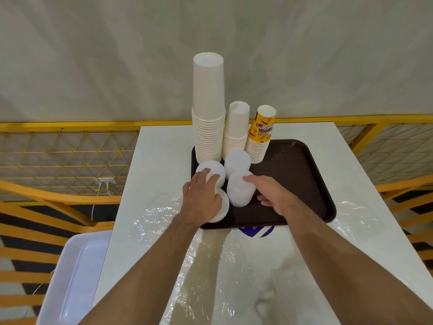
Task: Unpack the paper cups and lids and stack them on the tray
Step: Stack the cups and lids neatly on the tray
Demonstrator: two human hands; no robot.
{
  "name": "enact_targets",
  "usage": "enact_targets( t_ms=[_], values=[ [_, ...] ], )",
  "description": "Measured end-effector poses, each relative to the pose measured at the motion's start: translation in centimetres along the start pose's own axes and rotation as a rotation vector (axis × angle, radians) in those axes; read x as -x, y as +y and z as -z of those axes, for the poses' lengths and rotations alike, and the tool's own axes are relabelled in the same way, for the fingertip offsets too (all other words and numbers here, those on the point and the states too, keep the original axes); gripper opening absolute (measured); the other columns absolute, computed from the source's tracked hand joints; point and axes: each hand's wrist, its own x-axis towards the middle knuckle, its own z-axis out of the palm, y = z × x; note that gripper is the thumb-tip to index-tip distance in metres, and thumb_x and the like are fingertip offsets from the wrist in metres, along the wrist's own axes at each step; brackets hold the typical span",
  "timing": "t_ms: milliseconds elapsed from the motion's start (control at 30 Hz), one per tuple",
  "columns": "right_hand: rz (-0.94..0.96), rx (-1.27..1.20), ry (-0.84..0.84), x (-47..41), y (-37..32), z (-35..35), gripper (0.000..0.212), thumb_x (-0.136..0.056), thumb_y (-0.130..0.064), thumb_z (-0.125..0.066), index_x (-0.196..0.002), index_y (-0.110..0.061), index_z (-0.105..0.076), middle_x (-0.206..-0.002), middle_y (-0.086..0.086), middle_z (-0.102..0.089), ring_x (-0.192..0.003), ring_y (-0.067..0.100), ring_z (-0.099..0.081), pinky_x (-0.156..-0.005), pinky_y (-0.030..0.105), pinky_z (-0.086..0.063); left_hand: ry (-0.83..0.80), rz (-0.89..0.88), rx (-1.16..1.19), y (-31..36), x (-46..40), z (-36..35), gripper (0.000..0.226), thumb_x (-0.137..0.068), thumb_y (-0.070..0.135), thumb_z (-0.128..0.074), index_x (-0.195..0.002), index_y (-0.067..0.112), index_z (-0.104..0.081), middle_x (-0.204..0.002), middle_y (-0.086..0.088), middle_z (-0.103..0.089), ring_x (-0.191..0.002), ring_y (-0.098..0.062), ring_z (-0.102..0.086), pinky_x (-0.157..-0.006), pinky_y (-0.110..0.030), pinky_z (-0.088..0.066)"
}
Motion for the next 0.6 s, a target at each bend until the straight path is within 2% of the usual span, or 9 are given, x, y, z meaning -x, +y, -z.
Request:
enact_targets(
  t_ms=[100,233,333,433,533,600],
  values=[
    [0.074,0.001,0.053,1.4,0.4,0.8,0.058,-0.098,-0.043,-0.059,-0.148,-0.017,-0.043,-0.150,0.005,-0.046,-0.134,0.025,-0.046,-0.113,0.041,-0.039,0.095,0.002,0.106,0.9,1.8,0.2,0.045,-0.096,0.021,-0.052,-0.141,0.025,-0.048,-0.152,-0.001,-0.034,-0.140,-0.021,-0.029,-0.112,-0.039,-0.025],
    [0.232,0.067,0.118,4.0,1.9,2.8,0.040,-0.099,-0.033,-0.060,-0.137,-0.021,-0.056,-0.138,0.000,-0.057,-0.124,0.019,-0.053,-0.110,0.040,-0.043,0.137,-0.019,0.257,2.7,5.0,0.3,0.029,-0.094,0.016,-0.056,-0.123,0.019,-0.061,-0.130,-0.002,-0.053,-0.119,-0.022,-0.048,-0.100,-0.036,-0.041],
    [0.316,0.156,0.136,6.9,4.0,4.6,0.024,-0.098,-0.028,-0.062,-0.122,-0.028,-0.065,-0.121,-0.008,-0.065,-0.113,0.012,-0.060,-0.102,0.036,-0.049,-0.017,-0.012,0.469,4.6,8.0,-0.4,0.018,-0.097,0.016,-0.058,-0.114,0.017,-0.063,-0.114,-0.001,-0.063,-0.104,-0.016,-0.060,-0.094,-0.034,-0.051],
    [0.366,0.287,0.153,9.8,7.1,6.5,0.021,-0.097,-0.023,-0.063,-0.117,-0.027,-0.068,-0.111,-0.010,-0.067,-0.103,0.006,-0.062,-0.085,0.023,-0.051,-0.208,0.011,0.529,6.3,10.4,-2.5,0.014,-0.095,0.027,-0.060,-0.108,0.022,-0.064,-0.105,0.004,-0.065,-0.091,-0.011,-0.061,-0.090,-0.033,-0.053],
    [0.357,0.443,0.171,11.5,11.1,8.8,0.024,-0.094,-0.019,-0.067,-0.118,-0.025,-0.067,-0.116,-0.005,-0.066,-0.095,0.008,-0.062,-0.073,0.015,-0.046,-0.380,0.130,0.595,8.0,11.9,-5.0,0.032,-0.088,0.045,-0.064,-0.115,0.028,-0.062,-0.108,0.006,-0.064,-0.097,-0.013,-0.063,-0.091,-0.033,-0.053],
    [0.321,0.568,0.148,12.1,13.4,10.3,0.031,-0.093,-0.024,-0.070,-0.123,-0.026,-0.065,-0.126,-0.004,-0.062,-0.105,0.011,-0.058,-0.084,0.018,-0.045,-0.455,0.182,0.601,9.2,12.2,-6.4,0.047,-0.085,0.050,-0.065,-0.126,0.029,-0.058,-0.115,0.004,-0.063,-0.103,-0.014,-0.062,-0.092,-0.030,-0.051]
  ],
)
